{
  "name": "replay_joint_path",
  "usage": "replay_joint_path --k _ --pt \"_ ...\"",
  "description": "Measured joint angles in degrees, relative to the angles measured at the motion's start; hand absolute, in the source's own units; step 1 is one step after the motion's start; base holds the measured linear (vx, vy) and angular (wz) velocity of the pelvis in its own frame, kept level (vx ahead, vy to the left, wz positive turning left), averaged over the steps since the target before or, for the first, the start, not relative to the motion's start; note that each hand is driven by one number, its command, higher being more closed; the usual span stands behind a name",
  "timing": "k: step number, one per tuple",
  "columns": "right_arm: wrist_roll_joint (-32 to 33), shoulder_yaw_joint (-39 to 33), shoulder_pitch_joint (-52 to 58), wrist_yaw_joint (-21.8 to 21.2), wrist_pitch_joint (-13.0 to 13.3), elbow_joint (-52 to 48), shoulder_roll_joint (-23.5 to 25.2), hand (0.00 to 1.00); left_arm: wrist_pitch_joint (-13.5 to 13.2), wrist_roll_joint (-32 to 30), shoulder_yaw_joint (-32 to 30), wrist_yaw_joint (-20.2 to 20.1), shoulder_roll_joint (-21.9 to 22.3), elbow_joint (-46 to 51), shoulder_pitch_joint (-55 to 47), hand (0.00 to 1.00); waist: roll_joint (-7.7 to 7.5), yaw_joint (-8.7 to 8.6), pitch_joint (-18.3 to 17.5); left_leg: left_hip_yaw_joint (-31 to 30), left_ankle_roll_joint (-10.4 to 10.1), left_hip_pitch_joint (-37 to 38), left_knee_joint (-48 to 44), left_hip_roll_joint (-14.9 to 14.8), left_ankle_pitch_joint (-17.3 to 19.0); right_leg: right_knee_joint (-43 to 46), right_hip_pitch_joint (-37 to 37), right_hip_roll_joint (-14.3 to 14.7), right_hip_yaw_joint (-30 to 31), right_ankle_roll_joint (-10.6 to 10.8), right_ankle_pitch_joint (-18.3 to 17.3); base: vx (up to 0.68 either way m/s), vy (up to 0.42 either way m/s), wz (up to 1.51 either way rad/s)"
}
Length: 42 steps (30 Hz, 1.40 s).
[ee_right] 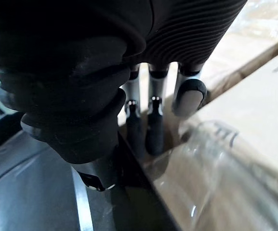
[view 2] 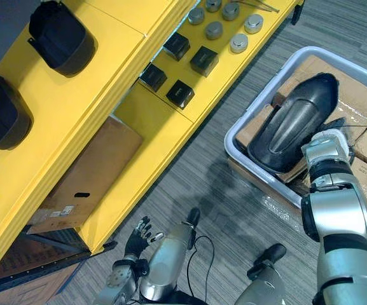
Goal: Walk over and take plastic housings, then place them on the shelf
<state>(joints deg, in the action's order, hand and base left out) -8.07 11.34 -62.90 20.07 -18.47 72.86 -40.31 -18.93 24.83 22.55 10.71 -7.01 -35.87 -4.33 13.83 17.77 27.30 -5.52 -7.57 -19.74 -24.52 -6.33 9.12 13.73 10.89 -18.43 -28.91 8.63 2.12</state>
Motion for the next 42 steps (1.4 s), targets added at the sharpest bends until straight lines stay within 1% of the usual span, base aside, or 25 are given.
replay_joint_path --k 1,3,4,6,7,9,10,12,13,15,17,18,20,22,23,24,25,26,27,28,32,35,37,39,42 --pt "-1.05 0.05 0.05 0.52 1.88 -0.05 -0.77 1.0 -0.18 -0.08 -0.2 0.03 -0.02 0.71 -0.44 0.0 -0.03 -0.2 0.02 0.05 0.0 -0.01 0.0 -0.17 0.0 -0.34 -0.16 0.33 0.02 -0.12 0.41 0.0 -0.006 -0.08" --pt "-2.19 0.54 0.07 2.49 6.59 -1.39 -2.57 1.0 -0.58 -0.21 -0.78 0.12 -0.06 2.02 -1.6 0.0 -0.41 -1.53 0.29 0.34 -0.02 0.06 -0.01 -0.65 0.02 -1.82 -0.77 1.2 0.29 -0.21 1.4 0.0 -0.003 -0.11" --pt "-2.34 0.7 0.14 2.81 7.45 -1.93 -2.87 1.0 -0.57 -0.26 -1.13 0.24 -0.06 2.59 -1.84 0.0 -0.64 -1.79 0.45 0.52 -0.03 0.17 -0.01 -0.82 0.03 -2.12 -0.88 1.41 0.47 -0.25 1.58 -0.01 0.006 -0.19" --pt "-2.4 2.33 0.43 5.15 10.92 -3.22 -3.58 1.0 -0.65 -1.94 -1.55 1.87 -0.52 5.97 -2.02 0.0 -1.64 -2.99 1.15 1.51 -0.08 0.79 0.03 -1.37 0.1 -2.65 -1.04 1.95 1.1 -0.52 1.88 -0.02 0.003 -0.19" --pt "-2.51 2.83 0.63 5.75 11.52 -3.75 -3.87 1.0 -0.7 -2.93 -1.57 2.32 -0.62 6.99 -1.81 0.0 -1.75 -3.27 1.22 1.59 -0.17 0.82 0.02 -1.54 0.21 -2.76 -1.01 2.11 1.25 -0.6 1.98 -0.03 0.003 -0.22" --pt "-3.61 3.04 1.33 7.81 13.58 -5.23 -3.86 1.0 -0.91 -6.26 -1.58 4.99 -1.45 9.98 -0.03 0.0 -2.52 -3.55 1.75 2.98 -0.33 1.37 0.06 -2.41 0.32 -3.58 -0.89 2.95 2.58 -0.98 2.7 -0.02 0.0 -0.32" --pt "-4.08 3.8 2.18 9.31 14.86 -6.38 -3.8 1.0 -0.84 -8.82 -2.03 7.37 -1.88 10.99 3.03 0.0 -2.78 -4.33 1.92 3.17 -0.45 1.72 0.05 -2.91 0.4 -4.05 -1.12 3.59 2.98 -1.26 3.04 -0.03 -0.005 -0.22" --pt "-4.5 5.16 2.2 11.11 16.15 -8.09 -3.71 1.0 -0.12 -10.89 -3.29 10.01 -1.89 12.24 7.7 0.0 -3.13 -5.35 2.15 3.87 -0.47 1.81 0.08 -3.43 0.39 -4.35 -0.79 4.07 3.72 -1.62 3.48 -0.05 -0.007 -0.25" --pt "-5.1 5.48 2.2 11.91 16.66 -9.53 -2.95 1.0 0.35 -12.71 -4.1 11.58 -2.18 12.47 11.32 0.0 -3.49 -5.96 2.39 4.81 -0.47 2.22 0.13 -3.92 0.39 -4.95 -0.72 4.53 4.55 -1.72 4.03 -0.04 -0.002 -0.35" --pt "-6.51 5.7 2.2 13.08 17.54 -11.49 -1.4 1.0 1.0 -14.58 -4.5 12.96 -3.87 12.48 17.18 0.0 -4.17 -6.96 2.55 6.08 -0.48 2.76 0.36 -4.58 0.38 -6.12 -0.65 5.28 5.74 -2.08 4.94 -0.04 0.002 -0.35" --pt "-7.55 5.79 2.18 14.45 17.9 -14.07 0.37 1.0 1.97 -14.64 -5.92 13.39 -5.7 12.45 23.9 0.0 -4.97 -8.46 2.72 6.52 -0.93 2.73 0.88 -4.96 0.05 -7.26 -0.42 5.87 6.22 -2.34 5.82 -0.04 -0.002 -0.22" --pt "-8.08 6.0 2.08 14.93 18.06 -14.41 0.97 1.0 2.11 -14.64 -6.26 13.41 -6.35 12.38 25.69 0.0 -5.51 -8.7 2.59 6.99 -1.04 2.72 1.19 -5.07 -0.12 -7.36 0.11 5.97 6.71 -2.4 6.06 -0.03 -0.001 -0.3" --pt "-8.62 8.02 1.37 15.29 18.27 -16.24 2.32 1.0 2.45 -14.69 -6.52 13.5 -8.32 10.15 33.17 0.0 -6.88 -9.4 2.57 8.7 -1.17 2.79 2.19 -5.31 -0.73 -8.18 1.36 6.26 8.39 -2.74 7.16 -0.02 0.004 -0.33" --pt "-8.69 8.02 0.24 15.32 18.25 -16.25 3.69 1.0 2.83 -14.67 -6.56 13.56 -8.5 6.5 38.99 0.0 -7.25 -9.73 2.49 9.44 -1.21 2.8 2.16 -5.77 -0.76 -9.41 1.37 6.85 8.86 -2.95 8.15 -0.01 0.006 -0.22" --pt "-8.92 8.11 -1.08 15.35 18.25 -16.26 4.95 1.0 2.91 -14.67 -6.56 13.83 -8.62 4.21 42.52 0.0 -7.57 -10.54 2.57 9.5 -1.32 2.68 2.16 -5.97 -0.82 -9.66 1.46 7.11 8.93 -3.15 8.44 -0.02 0.001 -0.14" --pt "-9.35 8.4 -1.76 15.5 18.26 -16.26 5.61 1.0 2.92 -14.67 -6.55 13.87 -8.7 3.16 44.0 0.0 -7.8 -10.84 2.55 9.63 -1.38 2.68 2.19 -6.15 -0.85 -9.73 1.62 7.31 8.99 -3.38 8.66 -0.03 -0.004 -0.2" --pt "-9.76 9.78 -3.25 15.93 18.37 -16.32 6.67 1.0 2.94 -14.62 -6.53 13.91 -8.84 1.43 46.55 0.0 -8.61 -11.09 2.42 10.5 -1.46 2.75 2.29 -6.44 -0.91 -9.79 2.24 7.56 9.47 -3.52 8.8 -0.02 -0.004 -0.23" --pt "-9.8 10.24 -4.05 16.11 18.56 -16.45 7.13 1.0 2.94 -14.56 -6.49 13.93 -8.83 0.59 47.73 0.0 -8.9 -11.24 2.44 10.85 -1.46 2.76 2.3 -6.54 -0.91 -9.88 2.5 7.68 9.91 -3.6 8.95 -0.03 0.004 -0.33" --pt "-10.7 10.36 -6.31 16.37 18.76 -17.49 8.54 1.0 2.87 -13.84 -6.19 13.8 -8.74 -1.62 50.74 0.0 -9.79 -12.29 2.41 11.59 -1.48 2.52 2.29 -6.56 -0.92 -10.36 3.09 7.72 10.51 -3.75 9.56 -0.03 0.011 -0.21" --pt "-10.74 10.36 -6.5 16.41 18.78 -17.71 8.74 1.0 2.87 -13.78 -6.1 13.76 -8.7 -2.02 51.1 0.0 -9.91 -12.44 2.41 11.7 -1.48 2.53 2.29 -6.56 -0.92 -10.52 3.1 7.72 10.59 -3.76 9.69 -0.03 0.017 -0.21" --pt "-10.8 10.63 -8.82 18.02 20.68 -18.28 11.38 1.0 2.82 -8.76 -5.46 10.86 -7.97 -6.02 55.53 0.0 -11.38 -14.25 2.33 12.89 -1.48 2.51 2.01 -6.59 -0.88 -12.31 3.17 8.03 11.92 -3.85 11.08 -0.03 0.022 -0.14" --pt "-10.87 12.09 -10.12 18.48 21.42 -18.28 12.5 1.0 4.02 -5.9 -4.79 8.08 -7.36 -8.71 58.02 0.0 -11.55 -14.95 2.37 13.68 -1.49 2.51 1.86 -6.8 -0.85 -12.34 3.73 8.18 12.62 -4.0 11.39 -0.03 0.008 -0.14" --pt "-10.99 13.17 -11.53 18.54 22.8 -18.28 13.52 1.0 5.98 -2.8 -4.24 5.17 -7.17 -9.5 59.39 0.0 -11.65 -15.35 2.36 14.85 -1.48 2.34 1.78 -6.97 -0.82 -12.68 4.67 8.37 13.79 -4.08 11.97 -0.04 0.011 -0.26" --pt "-11.26 13.75 -12.15 18.54 23.37 -18.28 13.95 1.0 7.35 -0.68 -3.72 3.15 -6.85 -11.06 60.49 0.0 -11.76 -15.54 2.38 15.48 -1.58 2.32 1.62 -7.29 -0.71 -12.7 5.21 8.71 14.75 -4.19 12.22 -0.02 -0.001 -0.2" --pt "-13.03 14.2 -12.29 18.54 24.25 -18.29 14.54 1.0 7.59 3.02 -3.75 1.41 -6.08 -12.17 60.93 0.0 -11.78 -16.24 2.38 15.59 -1.77 1.95 0.07 -8.23 0.16 -12.76 5.16 9.55 15.05 -4.28 12.35 -0.01 0.0 -0.13"
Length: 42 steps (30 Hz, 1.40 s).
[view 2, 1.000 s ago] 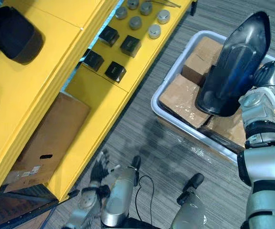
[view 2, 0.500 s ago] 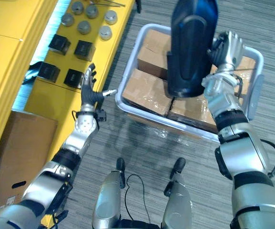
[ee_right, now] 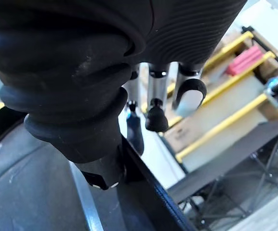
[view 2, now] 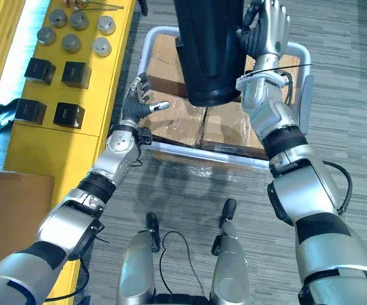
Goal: Walk over and take plastic housings, then place them on the shelf
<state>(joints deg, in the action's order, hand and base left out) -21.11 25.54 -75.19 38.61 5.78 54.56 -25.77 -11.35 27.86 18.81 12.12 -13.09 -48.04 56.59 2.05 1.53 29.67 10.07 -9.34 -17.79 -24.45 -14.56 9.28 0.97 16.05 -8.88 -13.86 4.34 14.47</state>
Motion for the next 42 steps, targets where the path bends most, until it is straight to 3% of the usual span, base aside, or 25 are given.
replay_joint_path --k 4,11,17,27,28,33,38,42 --pt "-0.01 0.03 0.0 -0.06 0.69 -0.13 0.96 1.0 -0.16 3.21 -0.06 -1.23 0.03 -0.15 0.33 0.0 -0.03 -0.92 0.01 0.05 0.01 0.01 -0.05 0.0 0.01 -0.01 0.02 0.02 0.13 -0.07 0.1 0.0 0.003 -0.01" --pt "0.03 0.57 0.02 -0.32 3.03 -0.52 3.56 1.0 -0.29 3.7 -0.04 -1.83 0.09 -0.15 1.63 0.0 -0.03 -0.91 0.01 1.37 0.01 0.77 -0.01 0.04 0.01 -0.9 -0.13 0.03 1.23 -0.11 0.98 -0.01 0.019 -0.07" --pt "0.04 1.18 2.27 -1.03 5.24 -2.68 5.72 1.0 -0.75 3.02 -0.05 -0.9 0.43 0.19 2.44 0.0 -0.03 -2.1 0.01 1.47 0.02 2.06 0.13 0.11 0.01 -2.61 -2.16 0.11 1.17 -0.05 1.76 0.0 0.013 -0.01" --pt "0.15 0.93 9.35 -1.13 5.38 -12.47 7.16 1.0 -0.63 0.43 -0.02 2.04 0.52 1.84 0.63 0.0 -0.15 -2.52 -0.05 1.89 0.0 4.95 0.99 0.17 0.02 -3.79 -4.92 0.23 1.22 -0.05 2.16 0.0 0.019 -0.01" --pt "0.15 0.95 9.7 -1.14 5.38 -13.03 7.18 1.0 -0.63 0.37 -0.01 2.14 0.53 1.89 0.63 1.0 -0.15 -2.56 -0.05 1.88 0.0 5.03 1.02 0.17 0.02 -3.87 -5.04 0.23 1.21 -0.04 2.16 0.0 0.032 0.0" --pt "1.38 0.65 13.74 -1.07 5.37 -17.81 8.13 1.0 -0.67 0.53 0.04 3.94 0.2 3.8 -1.71 1.0 -0.99 -2.76 -0.64 2.59 -0.25 6.98 2.4 0.23 -0.14 -4.7 -6.3 0.33 1.34 -0.02 2.18 0.02 0.02 -0.04" --pt "2.4 -0.1 19.02 -1.05 5.27 -21.4 10.01 1.0 -1.53 4.89 0.25 1.98 0.39 5.2 -5.37 1.0 -2.62 -3.74 -1.72 3.04 -0.47 9.31 4.16 0.41 -0.29 -5.49 -8.07 0.41 1.3 0.02 2.2 0.04 0.032 -0.01" --pt "2.87 -0.28 24.31 -0.82 5.1 -27.94 11.38 1.0 -6.1 13.26 -0.04 0.27 1.69 7.44 -9.94 1.0 -3.73 -3.93 -2.56 3.96 -0.6 11.1 5.46 0.62 -0.46 -5.54 -8.81 0.35 1.32 0.01 2.19 0.03 0.033 -0.07"
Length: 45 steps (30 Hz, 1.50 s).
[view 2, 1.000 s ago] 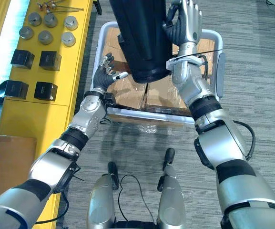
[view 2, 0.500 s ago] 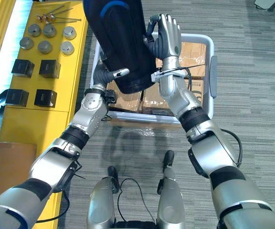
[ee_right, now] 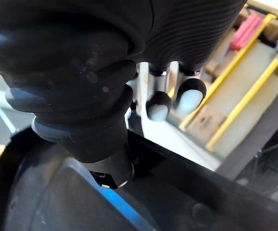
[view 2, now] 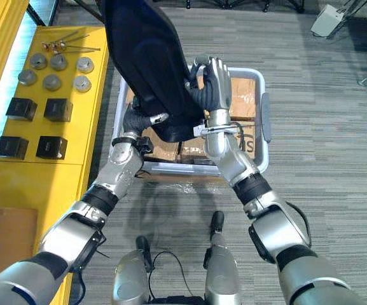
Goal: Walk over and take plastic housings, then place them on the shelf
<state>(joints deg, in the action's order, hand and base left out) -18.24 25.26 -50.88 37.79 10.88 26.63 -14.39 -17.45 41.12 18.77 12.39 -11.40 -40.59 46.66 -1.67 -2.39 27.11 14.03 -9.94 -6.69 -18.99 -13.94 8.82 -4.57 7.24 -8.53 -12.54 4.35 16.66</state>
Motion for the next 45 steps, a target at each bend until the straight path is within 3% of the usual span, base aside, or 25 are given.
replay_joint_path --k 5,9,13,14,20,25,27,28,31,32,34,36,39,41,45 --pt "3.05 -0.11 10.82 1.21 -0.09 -5.97 3.91 1.0 -3.76 6.49 -0.81 -1.56 3.9 4.31 -10.49 1.0 -0.33 0.03 -4.98 0.79 -0.14 3.24 3.5 0.69 -0.81 -0.07 -1.47 -0.28 -0.35 0.1 -1.06 0.05 0.023 -0.01" --pt "4.44 -0.41 20.98 2.24 0.0 -12.43 5.7 1.0 -3.85 7.75 -0.79 -2.56 5.86 9.32 -17.92 1.0 -0.52 0.17 -8.95 0.74 -0.23 6.22 5.96 1.01 -1.18 -0.1 -3.75 -0.47 -1.09 0.43 -2.16 0.05 0.019 0.06" --pt "4.6 -0.88 28.86 1.89 0.31 -18.74 6.43 1.0 -3.93 5.21 -0.61 -3.26 7.4 15.56 -24.83 1.0 -0.92 0.23 -12.31 0.77 -0.32 9.16 9.34 1.5 -2.13 -0.11 -5.53 -0.7 -1.67 0.72 -3.13 0.03 0.009 0.05" --pt "4.55 -1.07 30.22 1.0 0.6 -19.94 6.65 0.0 -3.93 4.95 -0.61 -3.32 7.68 17.02 -26.27 1.0 -0.93 0.3 -12.74 0.77 -0.17 9.88 10.08 1.61 -2.32 -0.11 -5.96 -0.75 -1.79 0.84 -3.34 0.02 0.003 0.06" --pt "4.49 -1.57 35.21 -3.86 2.34 -22.56 6.76 0.0 -3.62 -0.45 -2.84 -2.87 9.53 23.16 -33.23 1.0 -0.65 0.41 -14.31 -0.87 -0.4 10.69 11.9 2.34 -3.57 -0.1 -7.22 -1.4 -4.02 1.09 -3.97 0.02 0.007 0.16" --pt "8.8 -1.61 38.23 -10.54 2.66 -23.86 6.3 0.0 -1.01 -10.77 -6.38 0.28 9.44 30.56 -39.26 1.0 0.18 2.0 -16.5 -1.4 -0.39 10.78 12.66 2.61 -3.97 -0.08 -7.52 -1.62 -4.79 1.14 -4.08 0.02 0.014 0.07" --pt "15.69 -1.64 39.25 -14.72 2.37 -25.57 6.08 0.0 -0.36 -15.45 -7.46 1.66 9.36 33.93 -40.97 1.0 0.26 2.21 -16.8 -1.54 -0.36 10.82 12.64 2.77 -3.99 -0.08 -7.7 -1.79 -4.95 1.17 -4.1 -0.01 0.021 0.08" --pt "22.58 -1.81 40.62 -18.38 1.66 -27.05 5.44 0.0 0.37 -20.43 -8.54 2.79 9.0 36.52 -41.67 1.0 0.24 2.35 -16.82 -2.05 -0.33 11.16 12.65 2.88 -4.01 -0.08 -8.43 -1.94 -5.52 1.47 -4.33 -0.01 0.011 0.15" --pt "33.7 -4.65 43.78 -23.35 1.89 -30.6 3.53 0.0 0.36 -26.35 -11.74 3.77 8.67 40.77 -42.89 1.0 0.35 2.68 -18.02 -2.41 -0.17 11.75 13.32 3.12 -3.93 -0.1 -9.25 -2.19 -6.18 1.89 -4.96 -0.02 0.014 0.12" --pt "35.62 -5.74 43.84 -24.17 2.97 -31.35 3.33 0.0 0.3 -27.46 -12.27 4.32 8.23 41.13 -42.96 1.0 0.41 2.8 -18.26 -2.39 -0.1 11.78 13.42 3.16 -3.9 -0.11 -9.23 -2.21 -6.17 2.02 -5.11 0.0 0.0 0.0" --pt "40.29 -10.71 43.79 -25.26 8.3 -36.08 2.79 0.0 0.22 -31.54 -13.87 6.19 7.07 41.24 -43.58 1.0 0.66 2.94 -18.86 -2.37 -0.04 11.83 13.53 3.16 -3.92 -0.12 -9.17 -2.2 -6.16 1.97 -5.17 0.0 0.0 0.0" --pt "41.12 -15.6 43.68 -25.29 13.82 -41.55 2.52 0.0 0.2 -35.69 -15.7 8.58 6.3 41.24 -45.56 1.0 0.88 2.91 -19.88 -2.23 -0.27 11.83 13.58 3.16 -4.07 -0.12 -8.93 -2.16 -6.05 1.92 -5.14 0.01 0.008 -0.02" --pt "41.05 -20.5 43.72 -25.71 18.81 -45.98 1.86 0.0 0.03 -43.66 -18.07 13.88 6.16 41.23 -47.7 1.0 0.86 2.88 -20.26 -1.42 -0.27 12.54 13.83 3.16 -4.07 -0.11 -8.94 -2.12 -5.3 1.96 -5.06 0.02 0.023 -0.11" --pt "40.38 -23.57 45.51 -25.82 20.42 -47.3 1.85 0.0 -1.39 -46.41 -20.26 16.56 6.22 41.25 -48.51 1.0 0.72 2.83 -20.76 -0.78 -0.27 12.87 14.41 3.22 -4.07 -0.13 -8.53 -2.07 -4.64 1.98 -5.07 0.0 0.021 -0.15" --pt "41.43 -35.78 55.23 -27.55 19.33 -48.87 3.08 0.0 -4.34 -48.44 -26.89 20.23 7.48 46.47 -52.11 1.0 0.55 2.22 -21.25 -0.06 -0.22 12.71 14.56 3.23 -3.8 -0.22 -7.86 -2.05 -4.17 2.05 -5.13 0.01 0.018 -0.06"
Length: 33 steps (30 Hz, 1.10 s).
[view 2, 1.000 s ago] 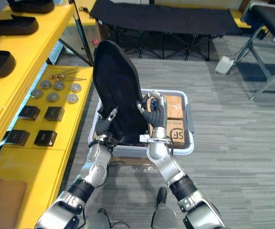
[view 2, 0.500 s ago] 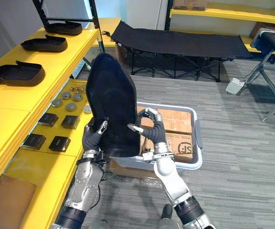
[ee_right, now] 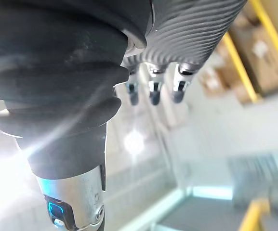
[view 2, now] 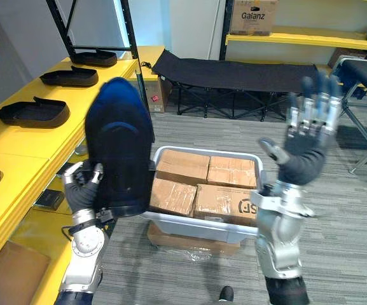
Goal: Walk over and take plastic housings, then place them on the shelf
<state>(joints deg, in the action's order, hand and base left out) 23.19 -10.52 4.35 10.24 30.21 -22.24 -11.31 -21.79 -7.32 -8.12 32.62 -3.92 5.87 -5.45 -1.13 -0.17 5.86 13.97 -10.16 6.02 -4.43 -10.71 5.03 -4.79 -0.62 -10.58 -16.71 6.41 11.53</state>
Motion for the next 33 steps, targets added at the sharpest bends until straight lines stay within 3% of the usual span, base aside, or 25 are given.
replay_joint_path --k 5,8,12,18,23,26,27,29,33 --pt "4.88 -2.72 12.73 -6.6 -5.17 2.15 3.47 0.0 -1.91 1.08 -3.65 0.15 2.73 6.02 -5.42 1.0 0.67 -0.88 -0.35 1.17 0.05 -0.03 0.05 0.0 0.54 -0.37 0.84 0.11 1.15 0.18 -0.2 0.01 0.018 -0.13" --pt "5.46 -1.38 17.09 -10.5 -8.15 8.94 6.59 0.0 -4.51 7.18 -3.46 -1.69 4.69 8.06 -7.48 1.0 0.71 -1.16 -0.37 1.54 0.39 -0.08 0.06 0.01 1.13 -0.39 0.87 0.09 1.35 0.11 -0.94 0.0 0.011 -0.04" --pt "5.31 0.18 17.01 -12.58 -8.16 14.21 7.49 0.0 -6.46 11.48 -4.23 -2.31 4.71 9.9 -8.13 1.0 0.93 -0.97 -0.45 1.26 0.48 -0.21 0.15 0.18 1.2 -0.39 0.84 -0.09 1.09 0.19 -1.11 0.01 0.01 0.03" --pt "5.27 5.1 11.97 -14.92 -8.05 15.25 7.45 0.0 -5.95 10.64 -5.6 -0.53 4.71 13.28 -8.21 1.0 0.98 -0.34 -0.52 -1.13 0.33 -1.18 -0.14 0.47 1.0 0.11 0.42 -0.5 -0.96 0.57 -0.82 0.03 0.02 0.17" --pt "5.13 12.48 6.62 -16.33 -10.33 20.6 6.98 0.0 -4.25 7.16 -10.47 1.41 6.91 17.0 -9.45 1.0 0.9 2.05 -0.41 -6.14 0.36 -2.22 -0.19 0.55 0.81 0.12 -3.03 -0.8 -6.34 1.05 -1.9 0.02 0.005 0.54" --pt "2.77 17.28 1.88 -16.46 -10.87 23.04 5.75 0.0 -4.24 7.2 -13.9 1.34 7.04 19.53 -11.93 1.0 0.71 4.69 -0.4 -8.9 0.35 -2.35 -0.16 0.8 0.7 0.13 -4.66 -0.99 -8.95 1.34 -2.58 0.02 0.021 0.47" --pt "1.82 19.49 -1.6 -16.07 -10.97 23.5 4.6 0.0 -4.35 7.77 -15.13 0.75 7.37 20.71 -13.02 1.0 0.69 6.37 -0.39 -9.85 0.5 -3.16 -0.28 1.17 0.6 0.13 -4.62 -1.3 -9.76 1.35 -2.58 0.0 0.036 0.37" --pt "0.62 21.59 -6.28 -13.99 -10.97 23.84 3.81 0.0 -4.45 9.24 -15.96 -0.84 7.8 21.57 -13.56 1.0 0.52 7.71 -0.26 -11.24 0.66 -3.64 -0.17 1.87 0.33 0.14 -5.17 -1.87 -10.71 1.59 -2.75 0.0 0.048 0.37" --pt "0.64 22.53 -9.46 -10.84 -11.04 23.85 3.93 0.0 -4.54 9.54 -15.17 -4.18 7.69 22.87 -13.4 1.0 -0.39 8.13 -0.05 -14.29 1.4 -4.76 -0.13 2.93 0.55 0.24 -6.5 -2.51 -11.7 2.1 -3.83 0.0 0.042 0.4"
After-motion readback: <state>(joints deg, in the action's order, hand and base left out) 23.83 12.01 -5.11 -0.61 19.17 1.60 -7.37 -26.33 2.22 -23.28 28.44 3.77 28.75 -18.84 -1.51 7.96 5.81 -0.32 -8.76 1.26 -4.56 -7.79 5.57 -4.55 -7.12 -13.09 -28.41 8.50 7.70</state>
